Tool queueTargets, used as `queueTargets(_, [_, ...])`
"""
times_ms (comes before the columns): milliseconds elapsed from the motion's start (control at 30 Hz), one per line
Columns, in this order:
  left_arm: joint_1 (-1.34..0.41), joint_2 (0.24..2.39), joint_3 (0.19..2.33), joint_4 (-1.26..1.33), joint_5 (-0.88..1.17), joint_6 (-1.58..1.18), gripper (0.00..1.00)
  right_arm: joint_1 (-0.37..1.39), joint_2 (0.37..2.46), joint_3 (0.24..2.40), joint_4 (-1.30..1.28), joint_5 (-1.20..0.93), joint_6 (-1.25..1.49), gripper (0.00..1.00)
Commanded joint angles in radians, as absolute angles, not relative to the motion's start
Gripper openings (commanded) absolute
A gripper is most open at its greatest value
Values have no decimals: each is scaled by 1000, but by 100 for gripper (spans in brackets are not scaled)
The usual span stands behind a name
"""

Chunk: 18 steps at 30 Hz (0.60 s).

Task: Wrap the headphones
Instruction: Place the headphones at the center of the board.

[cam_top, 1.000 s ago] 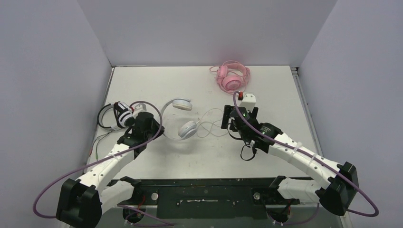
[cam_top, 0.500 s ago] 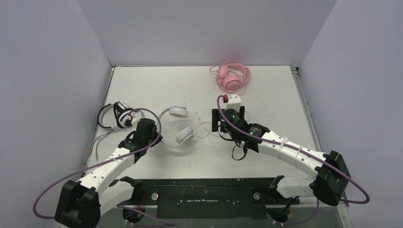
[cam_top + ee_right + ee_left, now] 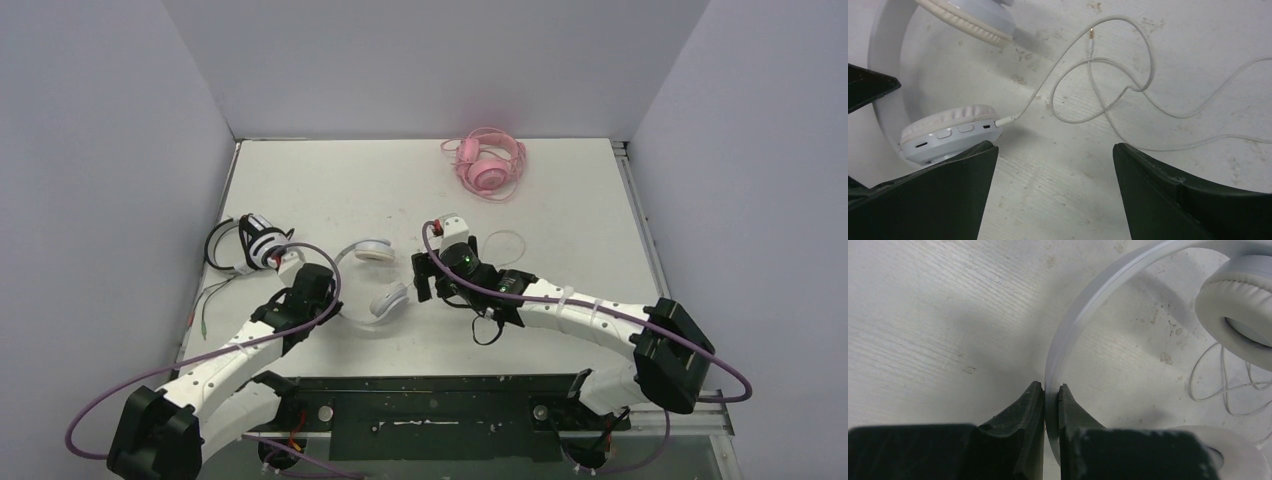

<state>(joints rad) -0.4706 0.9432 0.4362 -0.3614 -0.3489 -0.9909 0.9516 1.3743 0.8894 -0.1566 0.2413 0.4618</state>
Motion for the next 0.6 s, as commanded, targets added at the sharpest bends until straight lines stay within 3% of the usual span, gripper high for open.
queueTargets(0, [-486, 947, 468, -346, -382, -1018, 1, 973, 1396, 891, -20, 109, 508, 91])
queueTargets(167, [-487, 998, 513, -363, -376, -971, 34, 1007, 1413, 917, -8, 125, 531, 100])
queueTargets(333, [-486, 1050, 583, -435, -418, -925, 50, 1008, 1395, 876, 21, 153, 543, 100])
queueTargets(433, [-483, 1045, 637, -519, -454, -909, 95, 1014, 1354, 839, 42, 178, 552, 100])
queueTargets(567, [-478, 1014, 686, -579, -453, -867, 97, 1017, 1325, 840, 32, 208, 561, 100])
